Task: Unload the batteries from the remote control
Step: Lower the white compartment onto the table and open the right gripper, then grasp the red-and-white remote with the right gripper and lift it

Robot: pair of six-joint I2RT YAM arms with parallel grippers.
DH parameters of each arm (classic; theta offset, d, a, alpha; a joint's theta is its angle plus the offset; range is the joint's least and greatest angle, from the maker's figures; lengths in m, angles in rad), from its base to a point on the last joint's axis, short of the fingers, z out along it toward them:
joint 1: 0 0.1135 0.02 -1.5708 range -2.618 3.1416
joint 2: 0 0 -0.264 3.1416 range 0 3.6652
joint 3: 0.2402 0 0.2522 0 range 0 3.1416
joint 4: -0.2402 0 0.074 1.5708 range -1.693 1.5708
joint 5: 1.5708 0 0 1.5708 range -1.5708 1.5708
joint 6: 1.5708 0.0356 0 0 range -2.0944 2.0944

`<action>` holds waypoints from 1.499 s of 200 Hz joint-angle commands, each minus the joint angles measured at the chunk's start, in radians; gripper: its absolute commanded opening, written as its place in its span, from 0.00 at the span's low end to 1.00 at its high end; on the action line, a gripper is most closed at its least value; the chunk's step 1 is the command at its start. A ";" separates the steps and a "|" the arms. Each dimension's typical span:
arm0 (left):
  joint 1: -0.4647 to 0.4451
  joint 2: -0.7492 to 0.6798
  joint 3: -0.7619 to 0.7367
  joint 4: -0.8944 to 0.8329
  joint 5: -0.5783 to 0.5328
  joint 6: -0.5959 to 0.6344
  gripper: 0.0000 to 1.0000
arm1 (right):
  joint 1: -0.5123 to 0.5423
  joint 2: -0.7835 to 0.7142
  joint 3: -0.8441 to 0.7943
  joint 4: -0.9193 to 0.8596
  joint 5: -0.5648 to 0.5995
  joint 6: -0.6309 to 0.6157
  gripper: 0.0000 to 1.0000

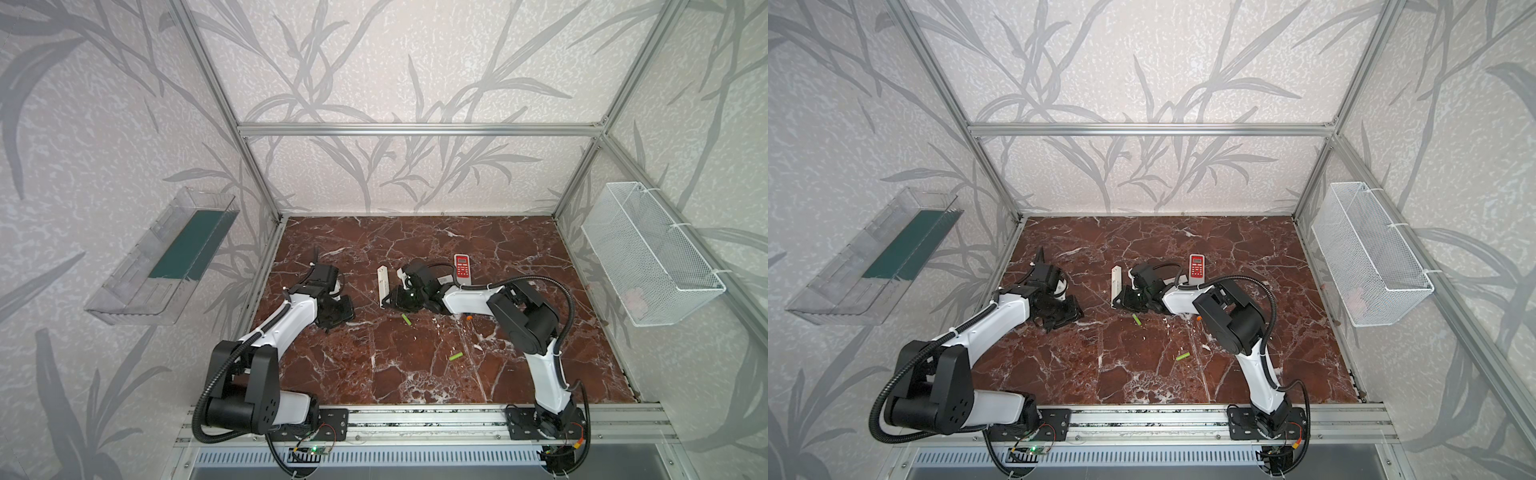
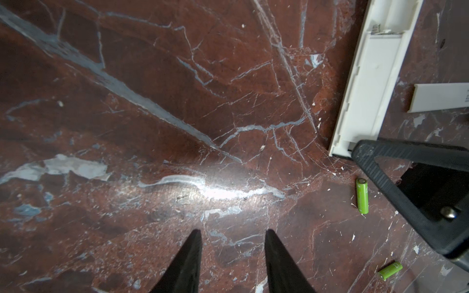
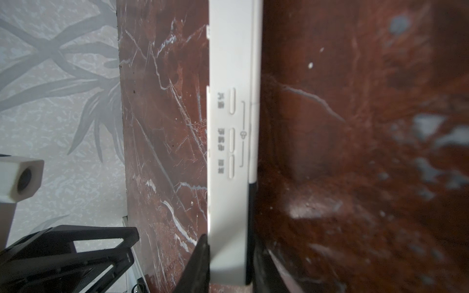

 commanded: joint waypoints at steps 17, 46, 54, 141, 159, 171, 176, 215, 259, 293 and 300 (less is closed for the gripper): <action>0.005 0.003 0.009 0.000 0.013 -0.007 0.43 | -0.017 -0.004 -0.033 -0.152 0.076 -0.008 0.32; 0.005 0.007 0.010 -0.001 0.011 -0.002 0.42 | -0.018 -0.023 -0.035 -0.180 0.112 -0.028 0.38; 0.005 0.008 0.013 -0.002 0.011 -0.001 0.42 | -0.018 -0.030 -0.038 -0.188 0.123 -0.034 0.39; -0.027 -0.005 0.040 0.017 0.012 0.044 0.42 | 0.002 -0.222 0.074 -0.448 0.318 -0.315 0.45; -0.067 -0.014 0.056 0.042 0.004 0.050 0.42 | -0.003 -0.255 0.122 -0.541 0.413 -0.428 0.48; -0.111 -0.013 0.071 0.068 0.003 0.061 0.43 | -0.017 -0.277 0.128 -0.573 0.489 -0.484 0.51; -0.134 -0.009 0.080 0.075 -0.001 0.068 0.43 | -0.029 -0.284 0.128 -0.585 0.510 -0.505 0.52; -0.291 0.058 0.158 0.109 -0.045 0.110 0.43 | -0.194 -0.280 0.160 -0.713 0.549 -0.586 0.62; -0.492 0.161 0.307 0.026 -0.277 0.256 0.47 | -0.311 -0.192 0.240 -0.828 0.531 -0.600 0.67; -0.552 0.202 0.350 0.082 -0.298 0.308 0.54 | -0.348 -0.126 0.275 -0.846 0.544 -0.596 0.67; -0.559 0.202 0.348 0.104 -0.309 0.309 0.56 | -0.353 -0.114 0.282 -0.848 0.540 -0.595 0.67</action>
